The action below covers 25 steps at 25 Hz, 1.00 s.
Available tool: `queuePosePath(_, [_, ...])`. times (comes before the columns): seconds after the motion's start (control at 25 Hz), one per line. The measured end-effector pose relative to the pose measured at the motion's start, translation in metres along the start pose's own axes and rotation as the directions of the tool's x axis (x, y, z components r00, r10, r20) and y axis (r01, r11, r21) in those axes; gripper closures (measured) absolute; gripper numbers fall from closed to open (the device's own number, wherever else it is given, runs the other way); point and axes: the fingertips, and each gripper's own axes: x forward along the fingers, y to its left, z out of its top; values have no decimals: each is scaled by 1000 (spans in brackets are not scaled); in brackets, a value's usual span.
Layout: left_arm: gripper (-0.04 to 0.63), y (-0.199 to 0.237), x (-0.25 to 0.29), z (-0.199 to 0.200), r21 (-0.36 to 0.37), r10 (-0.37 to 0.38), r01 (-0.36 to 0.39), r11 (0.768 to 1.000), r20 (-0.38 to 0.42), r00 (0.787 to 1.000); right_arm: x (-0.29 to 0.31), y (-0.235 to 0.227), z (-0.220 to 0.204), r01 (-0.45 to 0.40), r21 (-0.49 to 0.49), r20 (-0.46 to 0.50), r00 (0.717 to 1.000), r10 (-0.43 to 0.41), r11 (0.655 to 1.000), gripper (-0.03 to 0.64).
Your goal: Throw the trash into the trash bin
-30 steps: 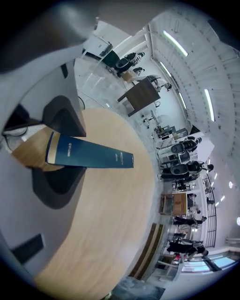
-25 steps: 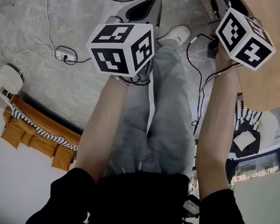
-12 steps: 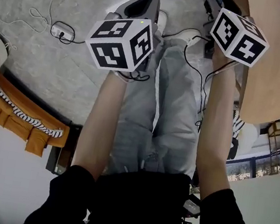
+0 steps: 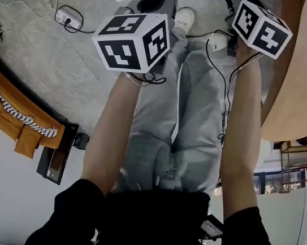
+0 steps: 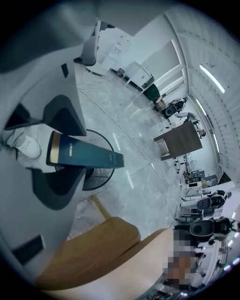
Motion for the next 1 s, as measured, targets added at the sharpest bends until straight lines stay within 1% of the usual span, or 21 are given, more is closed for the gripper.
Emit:
queuePosePath(0.12, [586,0,3,1,0,-6,6,1000,-5,1000,3,-6,2,52,-37,-3,999,-52,998,416])
queuePosePath(0.32, [586,-7,11,3,9,-15,15,1000,-14,1000,1,-6,7,27,-30,20,999,-26,999,412])
queuePosePath(0.36, [586,-10,13,3,16,-20,21,1000,-18,1000,-1,-8,8,31,-25,29,999,-30,999,439])
queuePosePath(0.44, [586,-19,17,4,34,-34,35,999,-27,999,-9,-12,9,47,-16,52,998,-46,999,562])
queuePosePath(0.48, [586,-24,18,4,44,-39,41,998,-32,999,-14,-14,9,45,-11,65,997,-45,999,584])
queuePosePath(0.72, [586,-62,19,22,122,-79,84,989,-40,996,-46,-13,15,-53,50,155,987,45,997,600])
queuePosePath(0.88, [586,-95,12,41,184,-111,116,976,-39,993,-81,-18,26,-67,86,218,975,47,994,601])
queuePosePath(1.0, [586,-127,4,51,232,-136,141,962,-41,990,-113,-30,30,-62,130,250,968,27,990,603])
